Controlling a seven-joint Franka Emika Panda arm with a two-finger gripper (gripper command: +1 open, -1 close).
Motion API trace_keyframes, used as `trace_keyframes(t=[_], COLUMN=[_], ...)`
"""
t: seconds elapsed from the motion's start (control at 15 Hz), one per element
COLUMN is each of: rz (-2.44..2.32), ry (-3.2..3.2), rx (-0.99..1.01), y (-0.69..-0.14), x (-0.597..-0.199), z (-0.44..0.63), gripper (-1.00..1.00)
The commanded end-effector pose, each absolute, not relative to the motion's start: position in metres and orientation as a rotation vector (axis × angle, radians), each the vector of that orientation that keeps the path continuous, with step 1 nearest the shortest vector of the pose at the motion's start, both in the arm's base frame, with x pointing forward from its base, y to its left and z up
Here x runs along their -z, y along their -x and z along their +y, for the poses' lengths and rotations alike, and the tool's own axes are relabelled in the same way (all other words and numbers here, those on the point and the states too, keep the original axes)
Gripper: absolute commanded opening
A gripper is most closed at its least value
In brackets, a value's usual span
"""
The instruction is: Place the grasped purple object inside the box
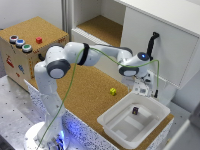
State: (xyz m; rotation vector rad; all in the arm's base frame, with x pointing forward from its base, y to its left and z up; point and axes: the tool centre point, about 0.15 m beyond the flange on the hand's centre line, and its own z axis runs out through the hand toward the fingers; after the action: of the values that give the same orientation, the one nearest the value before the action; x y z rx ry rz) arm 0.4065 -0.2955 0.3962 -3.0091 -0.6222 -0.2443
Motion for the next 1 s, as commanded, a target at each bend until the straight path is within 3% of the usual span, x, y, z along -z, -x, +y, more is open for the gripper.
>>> trace_keyframes(t=[0.0, 0.13, 0.93], rz=[-0.380, -0.302, -0.302], ry=[3.151, 3.282, 3.282], rx=[0.326, 0.162, 0.162], y=[-0.357, -0.354, -0.354], x=[-0.393, -0.378, -0.378], z=[-0.216, -0.196, -0.196], gripper=[1.00, 1.00, 1.00])
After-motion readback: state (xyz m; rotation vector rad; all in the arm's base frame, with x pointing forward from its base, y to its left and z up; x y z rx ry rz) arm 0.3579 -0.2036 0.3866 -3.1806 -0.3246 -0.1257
